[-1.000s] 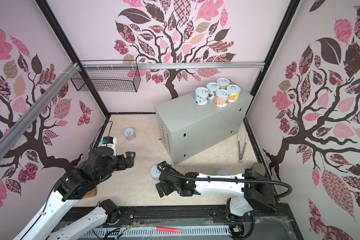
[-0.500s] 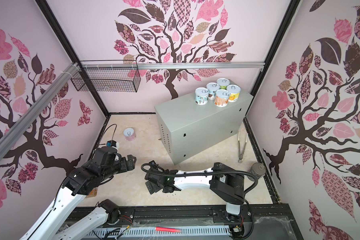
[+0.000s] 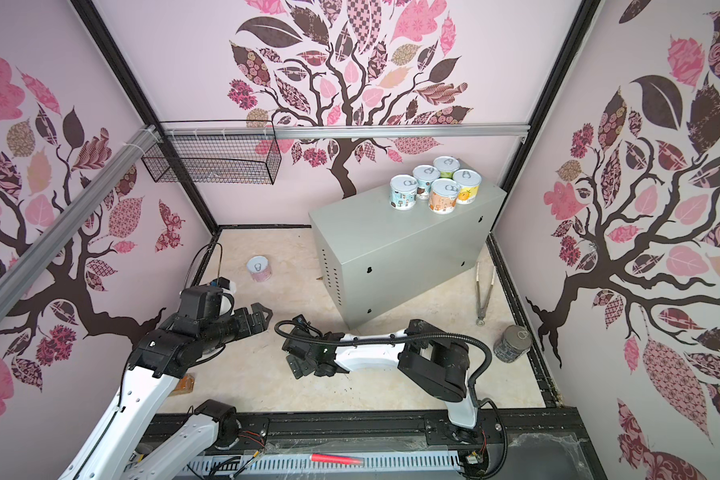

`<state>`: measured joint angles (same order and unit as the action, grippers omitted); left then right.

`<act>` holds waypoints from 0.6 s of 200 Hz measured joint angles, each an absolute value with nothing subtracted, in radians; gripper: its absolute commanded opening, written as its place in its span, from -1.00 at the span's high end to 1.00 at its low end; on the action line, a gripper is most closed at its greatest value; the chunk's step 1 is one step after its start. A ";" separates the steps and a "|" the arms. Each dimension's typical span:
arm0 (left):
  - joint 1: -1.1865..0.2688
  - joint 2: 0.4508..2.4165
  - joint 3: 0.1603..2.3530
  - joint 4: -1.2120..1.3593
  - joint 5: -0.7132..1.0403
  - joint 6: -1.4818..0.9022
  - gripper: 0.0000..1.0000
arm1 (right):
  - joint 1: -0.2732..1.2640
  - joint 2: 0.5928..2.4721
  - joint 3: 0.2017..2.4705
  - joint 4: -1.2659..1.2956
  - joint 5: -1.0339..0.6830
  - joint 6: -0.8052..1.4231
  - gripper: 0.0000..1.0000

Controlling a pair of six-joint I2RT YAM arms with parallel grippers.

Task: Place and organize the canned foods onto the counter
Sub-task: 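Lower the left gripper toward the floor while the right gripper descends onto the pink-label can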

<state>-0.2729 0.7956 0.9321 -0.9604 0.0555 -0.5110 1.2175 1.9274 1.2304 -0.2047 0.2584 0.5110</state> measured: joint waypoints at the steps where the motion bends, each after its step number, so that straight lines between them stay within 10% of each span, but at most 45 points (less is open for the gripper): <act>1: -0.273 0.795 0.932 -0.960 0.056 -0.511 -0.96 | 1.216 1.929 1.232 -0.204 0.258 0.511 -0.93; 120: -0.271 0.754 0.914 -0.935 0.037 -0.508 -0.95 | 1.182 1.959 1.258 -0.181 0.256 0.479 -0.56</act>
